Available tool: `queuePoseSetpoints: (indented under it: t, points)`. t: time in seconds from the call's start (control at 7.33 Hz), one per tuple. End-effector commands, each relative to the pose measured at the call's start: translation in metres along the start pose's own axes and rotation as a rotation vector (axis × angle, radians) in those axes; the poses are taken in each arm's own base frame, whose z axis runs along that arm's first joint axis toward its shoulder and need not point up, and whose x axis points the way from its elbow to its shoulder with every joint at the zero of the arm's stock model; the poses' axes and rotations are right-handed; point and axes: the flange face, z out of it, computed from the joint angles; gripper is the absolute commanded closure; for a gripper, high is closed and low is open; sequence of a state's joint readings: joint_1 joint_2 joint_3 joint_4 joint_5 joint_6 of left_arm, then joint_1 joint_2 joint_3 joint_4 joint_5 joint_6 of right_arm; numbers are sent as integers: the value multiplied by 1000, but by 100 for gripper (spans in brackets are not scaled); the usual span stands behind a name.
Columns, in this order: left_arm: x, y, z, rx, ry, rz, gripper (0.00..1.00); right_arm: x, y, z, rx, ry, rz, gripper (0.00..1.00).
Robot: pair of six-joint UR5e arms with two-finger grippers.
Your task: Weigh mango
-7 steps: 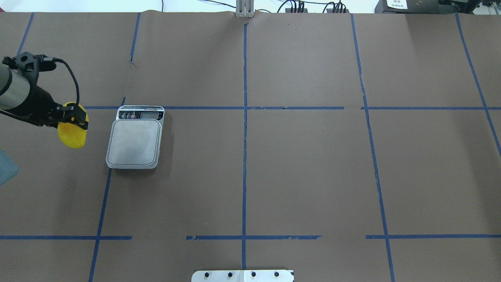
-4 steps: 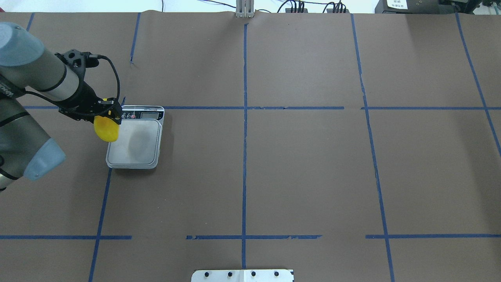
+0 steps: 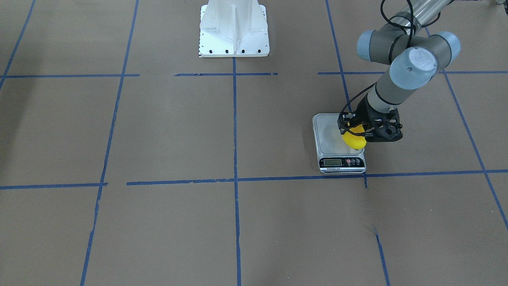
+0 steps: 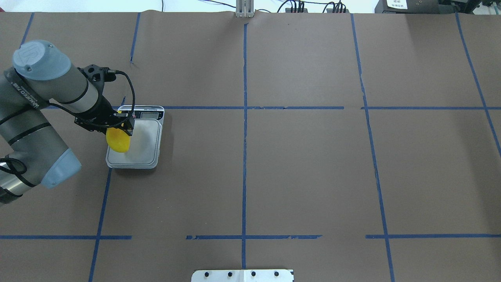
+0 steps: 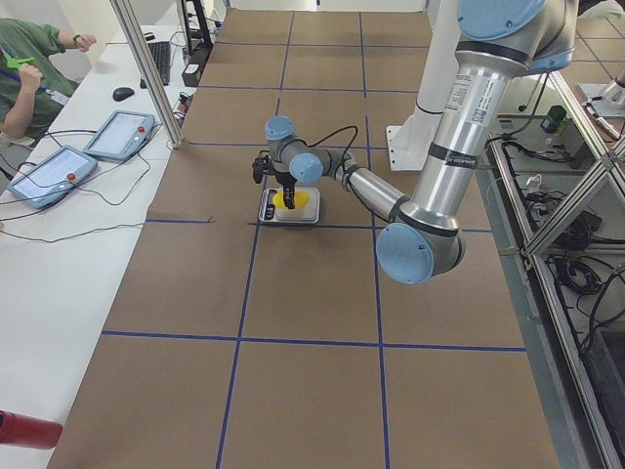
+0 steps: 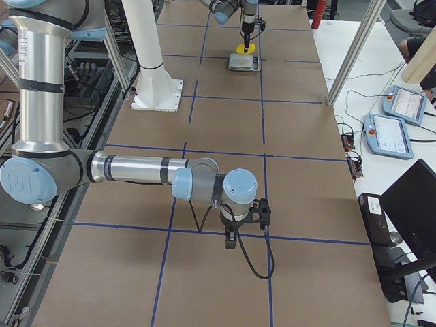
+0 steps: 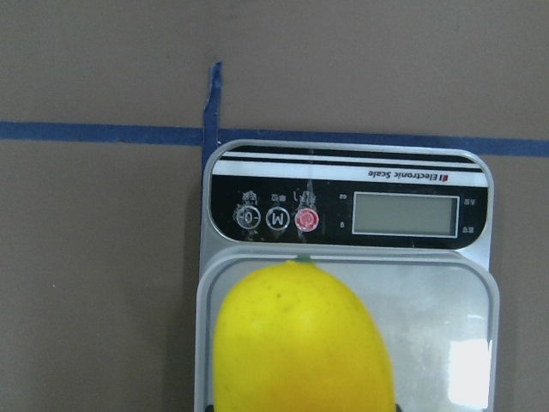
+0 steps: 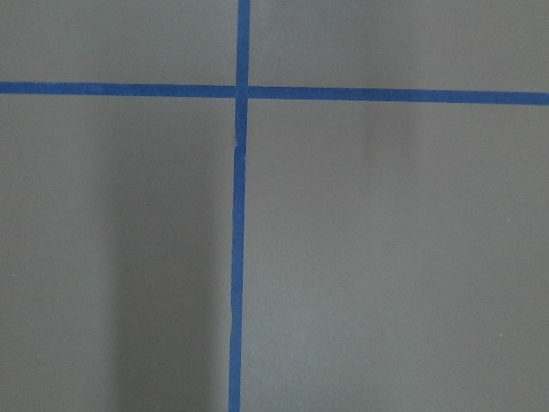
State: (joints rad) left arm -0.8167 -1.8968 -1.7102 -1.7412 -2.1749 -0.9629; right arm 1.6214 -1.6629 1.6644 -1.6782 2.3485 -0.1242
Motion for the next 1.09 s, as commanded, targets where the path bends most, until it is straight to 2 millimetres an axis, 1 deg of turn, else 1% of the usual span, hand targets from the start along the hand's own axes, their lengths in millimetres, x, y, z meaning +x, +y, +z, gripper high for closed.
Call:
queuePoseSetpoints:
  t: [0.0, 0.14, 0.27, 0.41, 0.55, 0.68, 0.82, 0.95]
  points:
    - [0, 0, 2, -3, -1, 7, 0, 0, 0, 0, 0, 0, 0, 0]
    - [2, 1, -5, 10, 5, 18, 0, 0, 0, 0, 0, 0, 0, 0]
    - [1, 0, -26, 37, 21, 18, 0, 0, 0, 0, 0, 0, 0, 0]
    - [-15, -13, -62, 95, 35, 16, 0, 0, 0, 0, 0, 0, 0, 0]
    - [-44, -30, -101, 146, 19, 25, 0, 0, 0, 0, 1, 0, -1, 0]
    - [-79, -46, -128, 150, -42, 71, 0, 0, 0, 0, 0, 0, 0, 0]
    - [-119, -61, -156, 157, -92, 129, 0, 0, 0, 0, 0, 0, 0, 0]
    - [-179, -73, -191, 162, -145, 136, 0, 0, 0, 0, 0, 0, 0, 0]
